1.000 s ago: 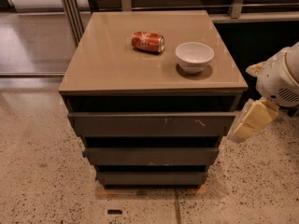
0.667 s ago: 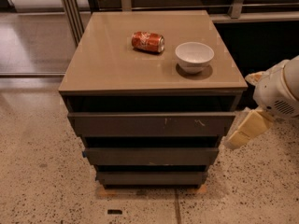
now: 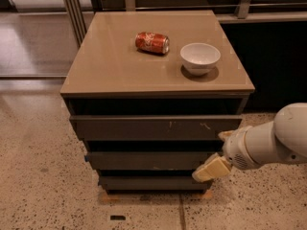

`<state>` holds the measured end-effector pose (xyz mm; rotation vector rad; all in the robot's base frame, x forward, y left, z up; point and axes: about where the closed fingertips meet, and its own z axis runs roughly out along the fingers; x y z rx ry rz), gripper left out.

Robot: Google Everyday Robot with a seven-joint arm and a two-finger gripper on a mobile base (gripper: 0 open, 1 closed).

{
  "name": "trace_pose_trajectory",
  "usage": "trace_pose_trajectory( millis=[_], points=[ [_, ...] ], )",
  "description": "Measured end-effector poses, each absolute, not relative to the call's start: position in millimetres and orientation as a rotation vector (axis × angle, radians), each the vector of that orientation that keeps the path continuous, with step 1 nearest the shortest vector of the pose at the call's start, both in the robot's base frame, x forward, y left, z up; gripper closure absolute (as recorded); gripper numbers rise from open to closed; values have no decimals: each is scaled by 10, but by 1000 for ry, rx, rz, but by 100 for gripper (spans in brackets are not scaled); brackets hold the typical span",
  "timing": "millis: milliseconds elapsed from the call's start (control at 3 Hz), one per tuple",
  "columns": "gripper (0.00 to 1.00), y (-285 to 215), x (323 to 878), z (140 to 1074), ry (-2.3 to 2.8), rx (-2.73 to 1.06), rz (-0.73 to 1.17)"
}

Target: Open middle drawer

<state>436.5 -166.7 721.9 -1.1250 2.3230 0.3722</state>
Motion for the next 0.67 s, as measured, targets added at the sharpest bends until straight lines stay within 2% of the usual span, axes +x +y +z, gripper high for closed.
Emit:
trace_pose_trajectory(
  millis=[667],
  points=[
    [64, -1695, 4535, 7199, 2289, -1075, 321]
  ],
)
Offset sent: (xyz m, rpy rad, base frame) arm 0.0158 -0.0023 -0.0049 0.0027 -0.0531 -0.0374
